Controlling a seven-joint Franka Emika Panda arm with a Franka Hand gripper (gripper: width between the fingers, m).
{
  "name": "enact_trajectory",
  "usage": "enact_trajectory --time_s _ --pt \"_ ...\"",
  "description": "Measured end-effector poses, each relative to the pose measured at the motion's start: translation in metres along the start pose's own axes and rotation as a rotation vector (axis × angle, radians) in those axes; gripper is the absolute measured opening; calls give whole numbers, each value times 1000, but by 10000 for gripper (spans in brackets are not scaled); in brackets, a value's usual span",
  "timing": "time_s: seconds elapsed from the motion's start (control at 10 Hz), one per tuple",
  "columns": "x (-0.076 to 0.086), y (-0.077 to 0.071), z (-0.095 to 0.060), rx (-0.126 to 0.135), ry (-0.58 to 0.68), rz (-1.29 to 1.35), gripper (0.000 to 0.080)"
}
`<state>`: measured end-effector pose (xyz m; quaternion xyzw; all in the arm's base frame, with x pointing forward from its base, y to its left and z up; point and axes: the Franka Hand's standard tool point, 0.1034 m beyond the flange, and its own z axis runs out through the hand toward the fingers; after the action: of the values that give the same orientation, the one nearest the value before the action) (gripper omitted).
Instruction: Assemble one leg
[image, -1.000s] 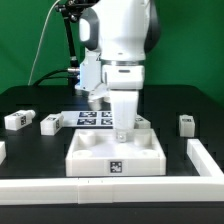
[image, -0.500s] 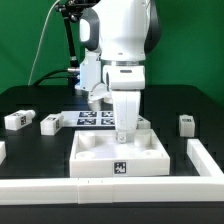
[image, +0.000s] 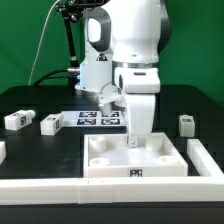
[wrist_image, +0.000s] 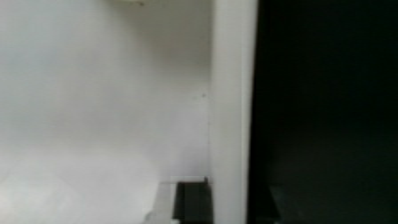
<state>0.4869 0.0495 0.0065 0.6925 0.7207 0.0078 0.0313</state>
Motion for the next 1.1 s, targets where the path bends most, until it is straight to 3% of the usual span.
enact_trajectory --time_s 0.5,0.9,1.1 --pt "36 8 -1 -14 13 10 61" --pt "25 14 0 -16 9 -13 61" --pt "23 15 0 10 -3 -22 61"
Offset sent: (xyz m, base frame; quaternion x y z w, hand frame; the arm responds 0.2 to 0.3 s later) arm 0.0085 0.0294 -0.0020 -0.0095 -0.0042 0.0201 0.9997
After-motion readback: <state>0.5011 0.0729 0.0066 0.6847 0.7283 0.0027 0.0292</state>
